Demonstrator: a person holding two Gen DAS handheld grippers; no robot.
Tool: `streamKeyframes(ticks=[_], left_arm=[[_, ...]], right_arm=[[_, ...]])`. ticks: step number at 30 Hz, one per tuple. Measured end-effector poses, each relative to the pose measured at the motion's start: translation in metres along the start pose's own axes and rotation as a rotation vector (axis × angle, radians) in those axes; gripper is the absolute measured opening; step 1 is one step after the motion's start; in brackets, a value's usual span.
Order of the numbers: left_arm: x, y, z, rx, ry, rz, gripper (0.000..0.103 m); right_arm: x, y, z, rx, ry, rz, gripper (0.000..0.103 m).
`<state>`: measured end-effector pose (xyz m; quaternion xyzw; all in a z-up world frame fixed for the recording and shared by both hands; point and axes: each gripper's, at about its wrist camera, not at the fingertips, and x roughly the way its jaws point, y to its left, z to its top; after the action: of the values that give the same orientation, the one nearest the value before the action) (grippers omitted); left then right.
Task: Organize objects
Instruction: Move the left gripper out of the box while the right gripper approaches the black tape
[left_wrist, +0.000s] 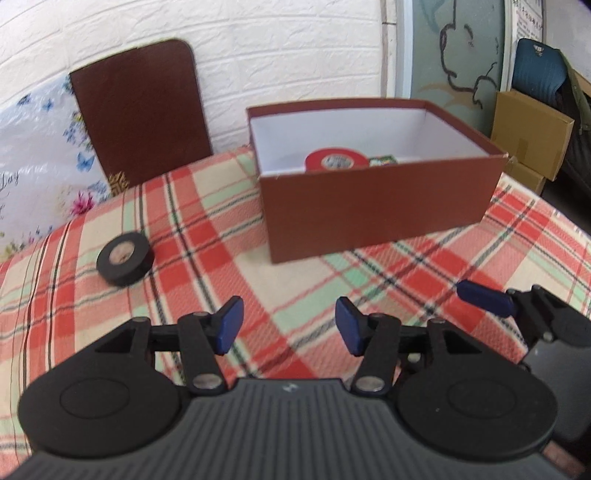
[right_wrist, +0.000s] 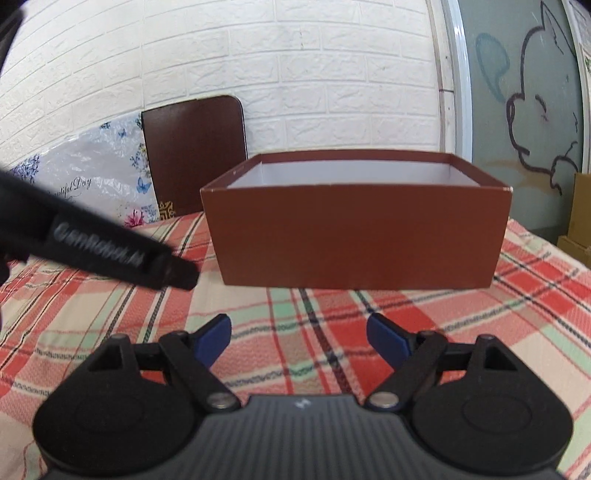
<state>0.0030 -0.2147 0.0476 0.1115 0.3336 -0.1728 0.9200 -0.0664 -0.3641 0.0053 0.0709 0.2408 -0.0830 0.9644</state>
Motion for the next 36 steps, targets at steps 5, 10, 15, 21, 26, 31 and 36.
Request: streamKeyframes(ticks=[5, 10, 15, 21, 26, 31, 36], left_arm=[[0.002, 0.015, -0.019, -0.019, 0.041, 0.026, 0.063], [0.005, 0.025, -0.037, -0.024, 0.066, 0.060, 0.072], [0.010, 0.036, -0.048, -0.035, 0.086, 0.081, 0.072], [0.013, 0.052, -0.059, -0.055, 0.102, 0.106, 0.073], [0.013, 0.067, -0.066, -0.074, 0.102, 0.123, 0.076], [0.011, 0.081, -0.071, -0.098, 0.099, 0.133, 0.078], [0.010, 0.096, -0.078, -0.125, 0.092, 0.142, 0.081]], right_arm=[[0.015, -0.010, -0.002, 0.068, 0.080, -0.002, 0.084], [0.018, -0.011, -0.006, 0.064, 0.095, -0.013, 0.086], [0.019, -0.004, -0.007, 0.020, 0.110, -0.046, 0.086], [0.022, 0.007, -0.007, -0.045, 0.133, -0.075, 0.088], [0.024, 0.016, -0.007, -0.066, 0.143, -0.065, 0.088], [0.026, 0.033, -0.007, -0.102, 0.153, -0.044, 0.088], [0.027, 0.055, -0.009, -0.150, 0.165, -0.009, 0.088]])
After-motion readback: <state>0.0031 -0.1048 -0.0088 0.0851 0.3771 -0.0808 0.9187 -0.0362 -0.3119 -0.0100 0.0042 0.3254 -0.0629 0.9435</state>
